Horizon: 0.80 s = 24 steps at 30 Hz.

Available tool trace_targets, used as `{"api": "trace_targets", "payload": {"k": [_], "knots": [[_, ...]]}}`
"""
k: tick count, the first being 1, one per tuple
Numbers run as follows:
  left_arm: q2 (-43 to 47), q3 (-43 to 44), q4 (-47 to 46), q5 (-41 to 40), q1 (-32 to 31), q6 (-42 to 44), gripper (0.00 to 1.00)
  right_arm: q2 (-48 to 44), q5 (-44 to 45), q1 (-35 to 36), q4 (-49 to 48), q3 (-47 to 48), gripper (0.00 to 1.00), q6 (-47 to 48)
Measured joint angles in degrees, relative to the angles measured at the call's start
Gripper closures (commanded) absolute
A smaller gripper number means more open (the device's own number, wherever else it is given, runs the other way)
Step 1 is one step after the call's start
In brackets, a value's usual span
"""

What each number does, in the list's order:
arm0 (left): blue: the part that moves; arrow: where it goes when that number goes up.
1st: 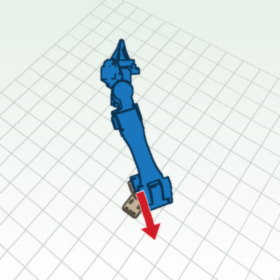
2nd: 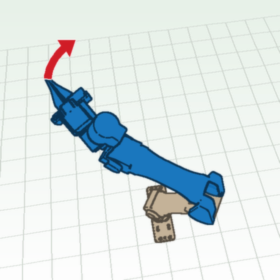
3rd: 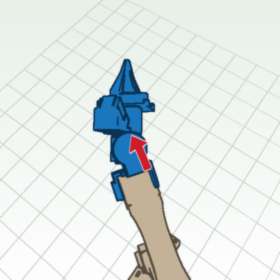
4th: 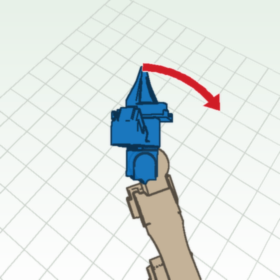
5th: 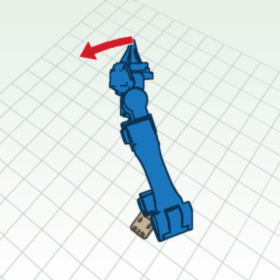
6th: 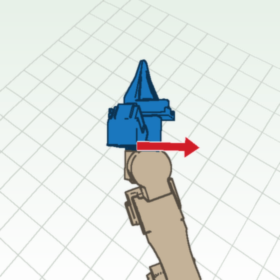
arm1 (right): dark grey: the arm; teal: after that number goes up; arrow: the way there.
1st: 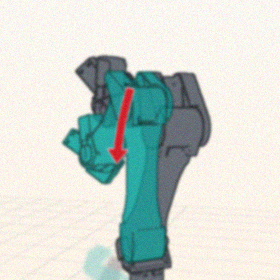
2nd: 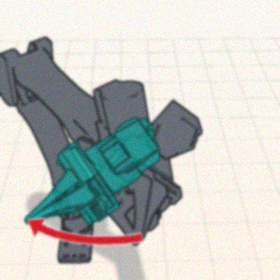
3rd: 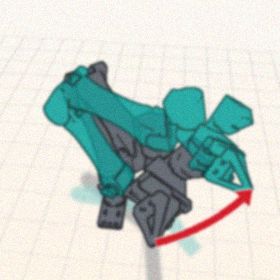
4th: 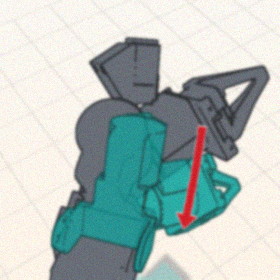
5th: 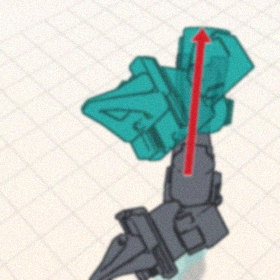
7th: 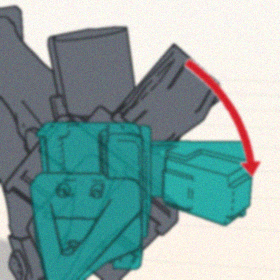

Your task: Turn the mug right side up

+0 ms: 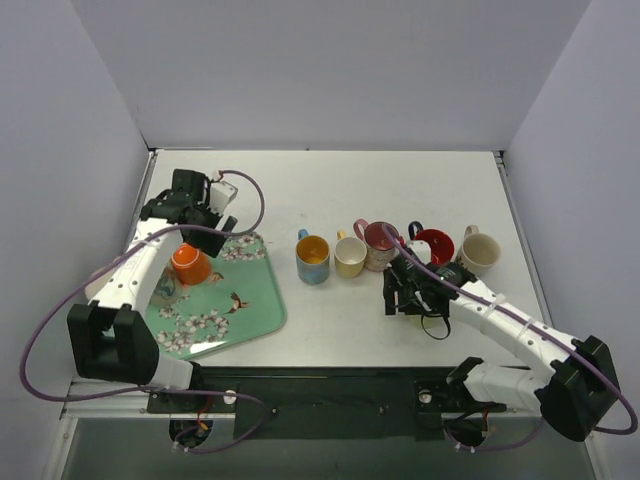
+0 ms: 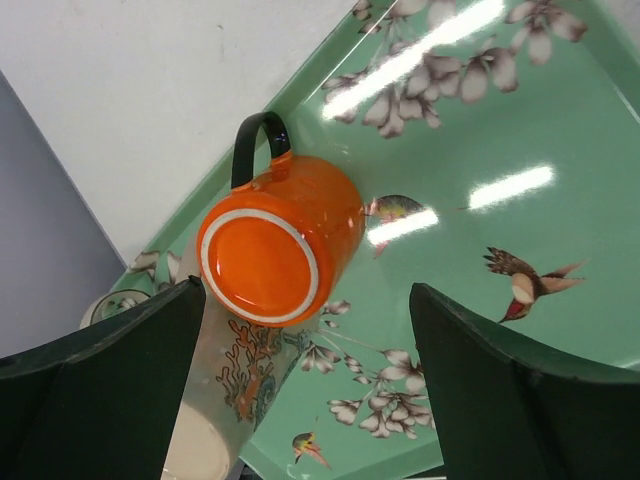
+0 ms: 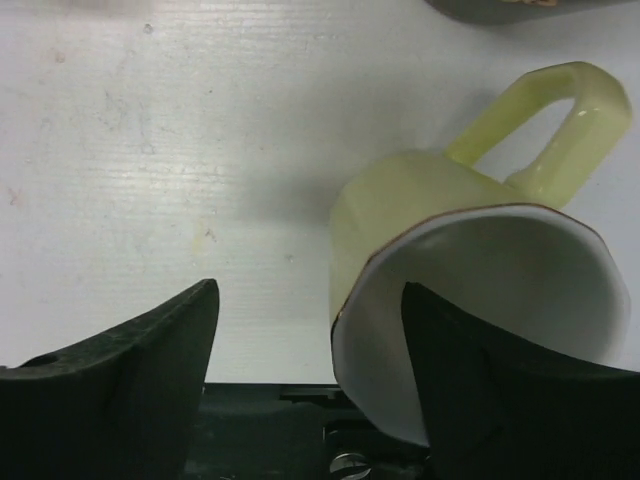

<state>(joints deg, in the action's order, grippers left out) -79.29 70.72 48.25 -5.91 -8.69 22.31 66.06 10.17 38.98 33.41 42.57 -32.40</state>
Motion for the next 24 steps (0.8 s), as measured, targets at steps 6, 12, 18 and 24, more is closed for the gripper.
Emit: {"api": "trace_targets", "payload": {"k": [6,12,18,24], "knots": [[-11.3,3.8,-0.7,-2.0,5.9,0.2,0.05,-6.8,1.2,0.1,4.1,4.0,0.06,0.6],[-18.9,6.8,-0.8,-1.0,8.6,-0.9,0.05,-10.9,3.1,0.2,5.9,5.8,0.06,1.6],[-21.0,6.4,2.2,7.3,10.6,1.4,0.17,-11.2,4.3,0.2,7.6,5.8,0.06,2.7],[-16.1,1.9,6.2,13.9,9.9,9.0,0.17,-11.6,4.6,0.2,7.9,5.8,0.06,3.0]]}}
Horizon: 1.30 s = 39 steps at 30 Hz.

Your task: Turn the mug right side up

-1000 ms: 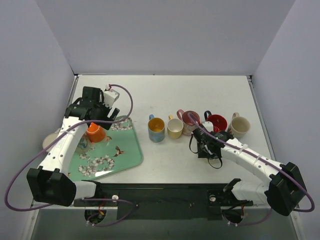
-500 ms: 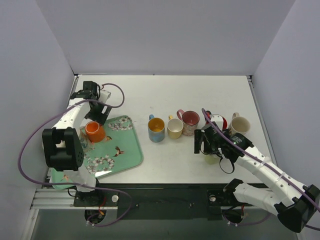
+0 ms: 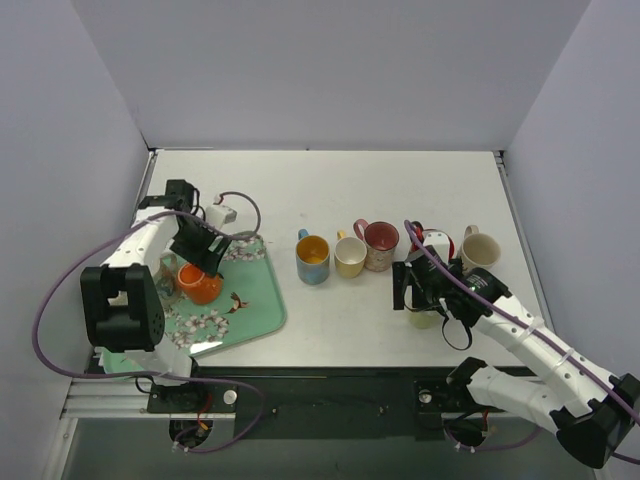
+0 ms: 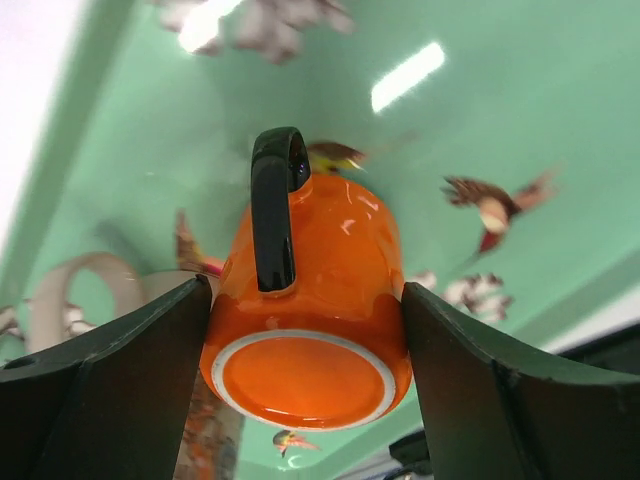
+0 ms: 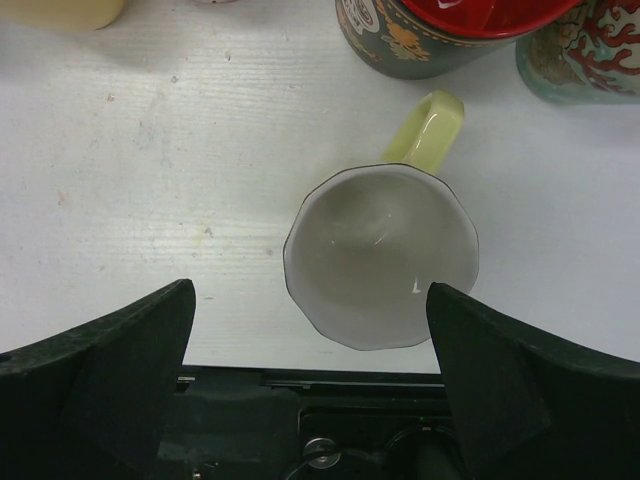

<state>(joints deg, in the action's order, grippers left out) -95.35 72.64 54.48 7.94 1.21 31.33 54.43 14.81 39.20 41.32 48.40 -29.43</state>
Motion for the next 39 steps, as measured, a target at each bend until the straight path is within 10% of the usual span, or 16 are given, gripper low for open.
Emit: {"api": "trace_targets", "payload": {"k": [19,29,39], "knots": [[0.8,-4.3,-1.2,-4.5,-16.9,6.2,0.20,-1.2,0.4,0.2,0.1,0.0,0.06,0.2],[-2.1,-6.5,-2.6,-9.2,-19.1,7.1,1.00,-2.6,0.3,0.3,0.1,0.0,0.06,0.1],[1.7,-5.6,-1.1,-6.3,-19.1,4.9,1.00,-5.5,0.6,2.3,1.4,1.8,0.06,0.9]]}}
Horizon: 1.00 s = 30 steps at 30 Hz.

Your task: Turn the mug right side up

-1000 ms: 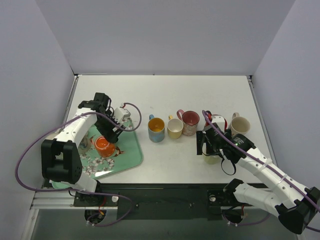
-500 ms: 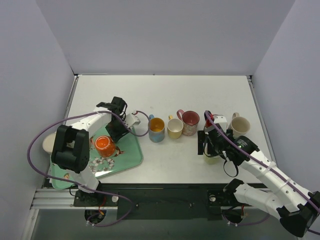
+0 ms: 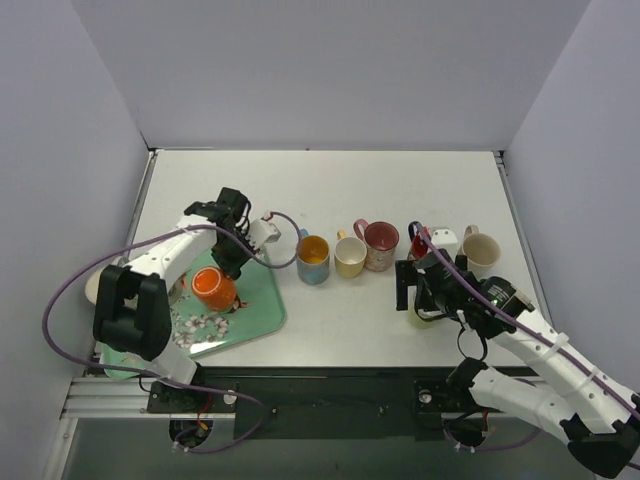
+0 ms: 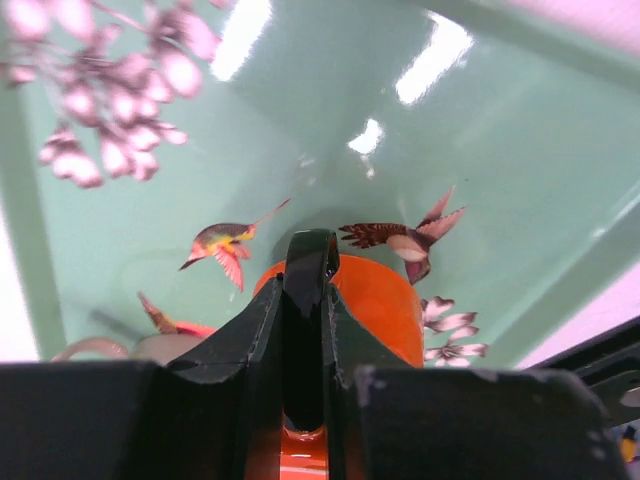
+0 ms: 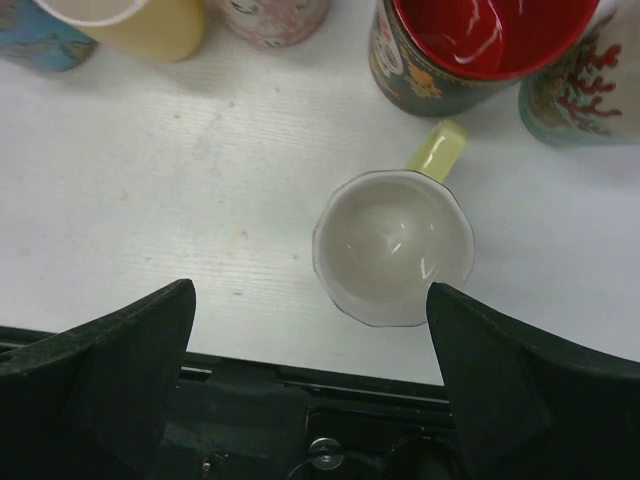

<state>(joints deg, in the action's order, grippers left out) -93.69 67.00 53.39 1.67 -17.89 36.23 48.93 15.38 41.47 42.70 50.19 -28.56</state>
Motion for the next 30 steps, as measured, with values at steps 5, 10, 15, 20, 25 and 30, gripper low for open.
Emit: {"api": "trace_targets", "payload": {"k": [5,10,15,20,25,30], "knots": [[9.4,9.8,3.8,5.9,1.2,-7.1,1.00,-1.3,1.3,7.6,-1.5,6.9,0.06,1.7],[20.5,22.1,2.4,16.9,1.6,-16.8,1.00,-1.3,-4.0,15.8,-15.1,9.0,0.07,3.7],[27.8,28.5,2.0,28.3,1.4,-27.6,1.00,3.5,-14.7,17.6,-35.0,9.0,0.09,1.6],[30.4,29.4,0.9,35.9,1.4,-36.2,1.00,12.1,-22.0,20.9,-50.4,9.7,0.11,-1.9],[30.0,28.9,-1.2,41.0,1.4,-41.6,1.00,19.5,-26.5,23.9,-60.0,13.6,0.28,-5.3],[30.3,26.0,-4.5,45.9,1.4,-44.6,1.00,24.1,-29.3,25.0,-65.5,16.9,1.00,-7.4]]}}
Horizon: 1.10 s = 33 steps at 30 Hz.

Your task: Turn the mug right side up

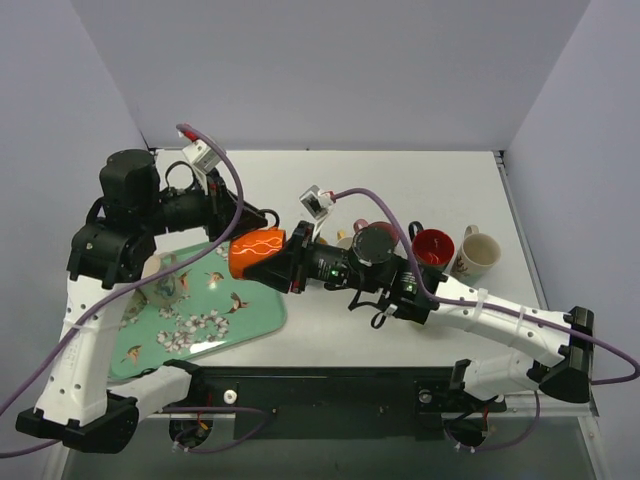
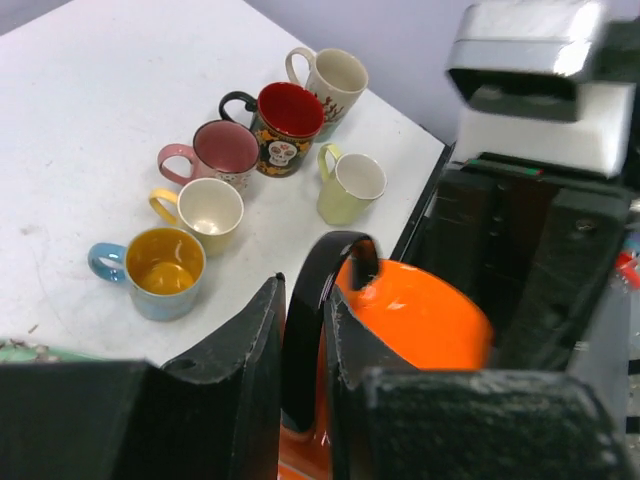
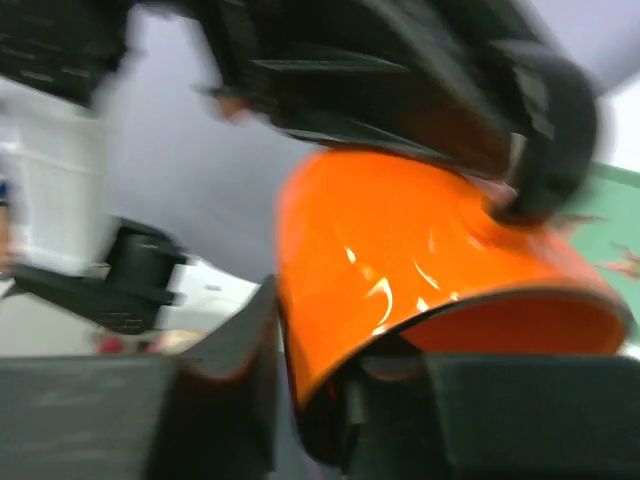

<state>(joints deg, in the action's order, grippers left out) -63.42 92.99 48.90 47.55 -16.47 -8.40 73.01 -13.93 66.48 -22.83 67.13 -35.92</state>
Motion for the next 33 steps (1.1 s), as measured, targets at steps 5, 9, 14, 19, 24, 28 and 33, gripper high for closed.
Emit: {"api": "trace_targets", "payload": {"k": [5,9,14,19,24,28,33], "knots": [[0.1,-2.2,-2.4,0.0,-0.1,2.6,0.14,-1.1,0.7,0.4,2.0,0.8,1.00,-0.9],[0.3,-2.5,-0.6,-11.0,-0.3,7.1,0.13,-2.8,11.8,1.1,17.7,2.0,1.00,3.0],[0.1,-4.6,2.6,-32.0,-0.3,15.5,0.11,-1.5,25.9,0.9,41.4,5.3,1.00,5.3],[-1.6,-12.5,4.9,-47.3,0.1,23.5,0.09,4.0,29.1,0.3,52.8,0.8,1.00,4.5],[-4.2,-19.3,6.1,-55.2,1.9,28.6,0.08,9.0,27.7,-2.9,55.6,-8.3,1.00,3.8],[-4.3,-20.5,6.1,-56.8,5.1,31.5,0.07,9.2,26.4,-6.7,54.8,-13.6,1.00,3.3],[-5.4,-21.4,6.0,-57.2,12.5,35.2,0.07,9.2,23.6,-10.8,49.9,-18.9,1.00,3.2]]}}
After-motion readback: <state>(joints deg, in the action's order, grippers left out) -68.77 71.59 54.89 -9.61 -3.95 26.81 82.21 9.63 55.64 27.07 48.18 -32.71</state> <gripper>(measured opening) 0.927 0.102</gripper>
